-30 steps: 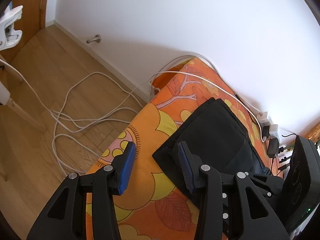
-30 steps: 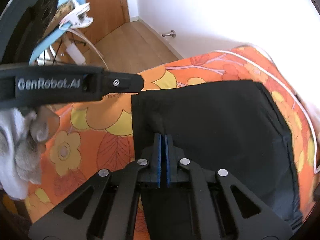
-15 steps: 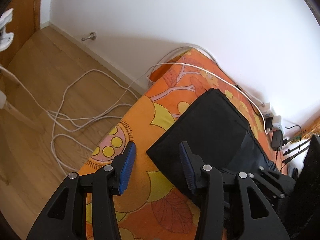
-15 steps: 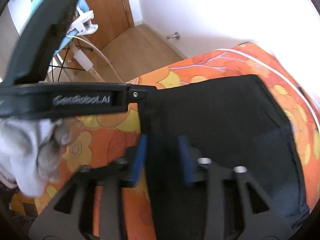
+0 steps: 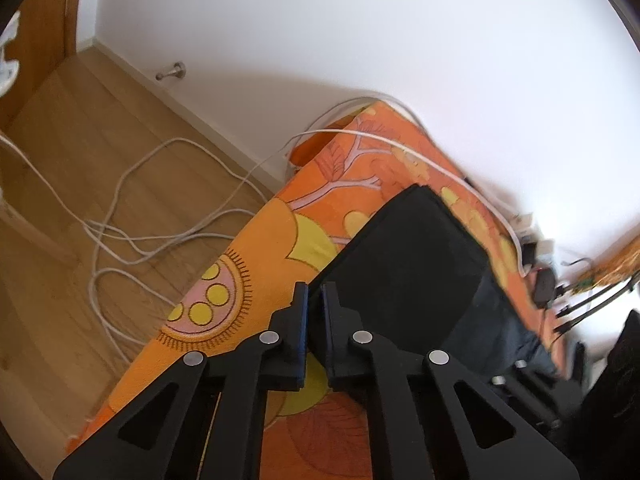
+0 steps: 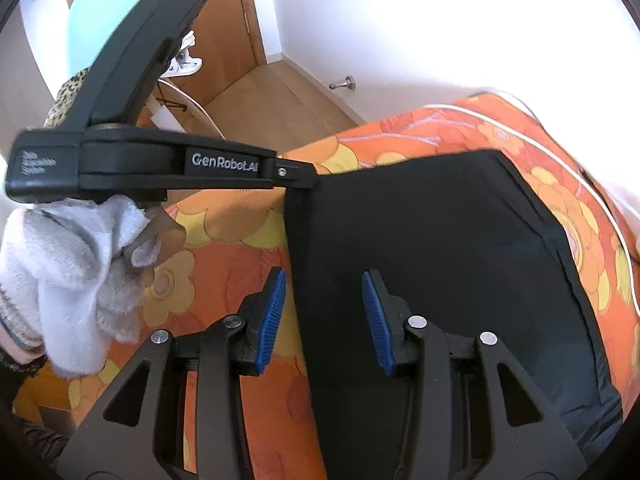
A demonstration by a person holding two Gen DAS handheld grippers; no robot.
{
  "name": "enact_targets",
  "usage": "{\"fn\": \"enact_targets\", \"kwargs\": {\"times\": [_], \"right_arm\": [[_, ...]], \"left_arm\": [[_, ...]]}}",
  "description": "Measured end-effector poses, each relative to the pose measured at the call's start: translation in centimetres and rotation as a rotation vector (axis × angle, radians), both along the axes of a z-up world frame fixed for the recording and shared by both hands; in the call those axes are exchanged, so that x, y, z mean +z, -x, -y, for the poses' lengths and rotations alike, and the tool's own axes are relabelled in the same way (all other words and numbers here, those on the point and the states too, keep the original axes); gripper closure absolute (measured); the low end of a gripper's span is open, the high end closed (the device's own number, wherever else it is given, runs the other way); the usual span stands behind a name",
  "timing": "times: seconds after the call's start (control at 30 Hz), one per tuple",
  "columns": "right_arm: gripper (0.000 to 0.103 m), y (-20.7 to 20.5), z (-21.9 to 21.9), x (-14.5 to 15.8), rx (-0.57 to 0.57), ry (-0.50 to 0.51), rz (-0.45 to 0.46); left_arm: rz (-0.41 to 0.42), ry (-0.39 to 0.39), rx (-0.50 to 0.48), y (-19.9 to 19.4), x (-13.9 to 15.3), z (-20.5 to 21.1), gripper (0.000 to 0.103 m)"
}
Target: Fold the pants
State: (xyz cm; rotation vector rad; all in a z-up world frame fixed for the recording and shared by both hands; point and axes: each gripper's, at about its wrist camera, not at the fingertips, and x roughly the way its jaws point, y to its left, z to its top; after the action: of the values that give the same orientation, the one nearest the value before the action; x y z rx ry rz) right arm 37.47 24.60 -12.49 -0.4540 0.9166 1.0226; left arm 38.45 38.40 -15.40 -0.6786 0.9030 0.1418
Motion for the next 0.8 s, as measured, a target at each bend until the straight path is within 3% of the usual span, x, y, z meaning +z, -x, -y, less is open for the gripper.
{"fn": "enact_targets", "kwargs": {"times": [0.13,0.27,0.43,0.5,0.53,0.67,0.77,0.8], "right_arm": [[0.061,-0.2,-1.9,-0.5,-0.013,-0.010,-0.001],[0.061,-0.3,-3.6,-1.7,-0.025,0.019,0.015],[0.063,0.6,-4.6,-2.3,-0.019,0.070,0.115],[0.088,0.5,-4.7,-2.2,-0.025,0.078,0.126],[0.093,0.2,-4.7,-2.2,-0.030,0.074,0.117],[0.098,-1.6,-3.5,-2.0,-0.073,0.011,0.026],[0.098,-2.2,-2.9,-2.0,-0.091,-0.029,-0.015],[0.098,-2.5,-2.8,-2.1,-0.093,-0.037,-0.023]], "left_arm": [[0.011,0.013,-0.007,-0.4,0.1,0.1,0.099],[0.012,-0.026,-0.010,-0.5,0.3,0.2,0.099],[0.003,0.000,0.016,-0.1,0.2,-0.9,0.099],[0.007,0.013,0.030,0.1,0.4,-1.5,0.094],[0.010,0.014,0.034,0.3,0.5,-1.7,0.093],[0.007,0.001,0.022,0.3,0.7,-1.4,0.077],[0.015,0.042,0.001,-0.1,0.4,-0.8,0.053],[0.019,0.048,-0.003,-0.2,0.3,-0.5,0.050]]}}
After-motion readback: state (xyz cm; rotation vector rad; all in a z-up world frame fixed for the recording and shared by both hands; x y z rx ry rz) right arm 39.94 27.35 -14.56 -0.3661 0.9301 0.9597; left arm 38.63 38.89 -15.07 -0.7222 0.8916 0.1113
